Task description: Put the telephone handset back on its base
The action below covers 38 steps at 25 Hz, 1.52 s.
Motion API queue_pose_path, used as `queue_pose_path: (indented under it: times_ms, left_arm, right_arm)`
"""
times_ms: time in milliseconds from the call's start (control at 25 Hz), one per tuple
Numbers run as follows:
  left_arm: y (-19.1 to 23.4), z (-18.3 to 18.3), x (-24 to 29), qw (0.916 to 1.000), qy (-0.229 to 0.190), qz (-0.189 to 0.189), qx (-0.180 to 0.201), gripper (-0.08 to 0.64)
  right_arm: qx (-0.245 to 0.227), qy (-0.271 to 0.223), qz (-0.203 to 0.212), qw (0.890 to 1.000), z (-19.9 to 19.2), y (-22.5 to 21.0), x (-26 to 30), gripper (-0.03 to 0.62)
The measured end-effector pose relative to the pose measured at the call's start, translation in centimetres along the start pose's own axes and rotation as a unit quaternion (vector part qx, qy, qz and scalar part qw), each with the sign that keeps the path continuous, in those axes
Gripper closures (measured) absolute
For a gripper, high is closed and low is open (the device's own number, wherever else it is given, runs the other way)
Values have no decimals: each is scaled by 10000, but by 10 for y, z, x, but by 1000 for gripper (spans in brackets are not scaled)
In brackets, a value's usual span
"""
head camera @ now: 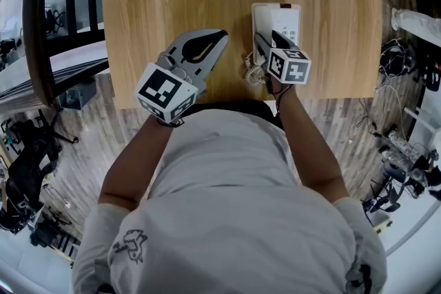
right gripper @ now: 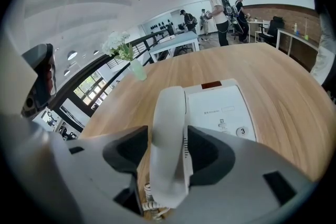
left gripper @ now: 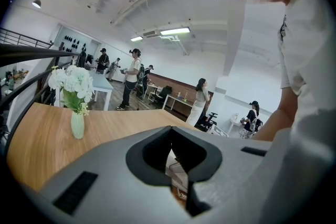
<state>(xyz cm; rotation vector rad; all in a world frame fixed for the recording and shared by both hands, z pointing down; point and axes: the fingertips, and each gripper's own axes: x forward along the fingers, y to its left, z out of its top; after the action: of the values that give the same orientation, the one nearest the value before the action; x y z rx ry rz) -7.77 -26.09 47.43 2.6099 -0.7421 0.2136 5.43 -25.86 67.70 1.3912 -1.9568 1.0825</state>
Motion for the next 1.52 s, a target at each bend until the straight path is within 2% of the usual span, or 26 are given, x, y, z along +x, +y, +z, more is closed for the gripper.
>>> queue_pose_path:
  times_ms: [320, 480, 680, 880, 1080, 1240, 1520]
  left_arm:
    - [-3, 11, -15, 9998, -91, -1, 186, 554]
    - [-10, 22, -25, 9994, -190, -40, 302, 554]
    - [-19, 40, -39, 9981, -353, -97, 503, 554]
    - [-29, 52, -55, 9966, -446, -158, 669, 554]
    - [-47, 62, -72, 9949, -542, -283, 809, 554]
    - [-58, 68, -84, 9938, -637, -348, 845, 554]
    - [-77, 69, -91, 9935, -701, -393, 808, 554]
  right_arm:
    - [-460, -392, -48, 9982, 24, 15, -24, 348]
    - [-946, -717, -24, 9929, 45, 38, -49, 365]
    - [-1445, -1293, 60, 9810, 71, 71, -89, 407]
    - [-1512, -1849, 206, 9708, 85, 94, -127, 480]
    - [-1842, -2115, 471, 9587, 87, 123, -158, 533]
    - [-2192, -2288, 485, 9472, 87, 146, -186, 582]
    - [-2338, -2711, 534, 9322, 88, 164, -229, 586]
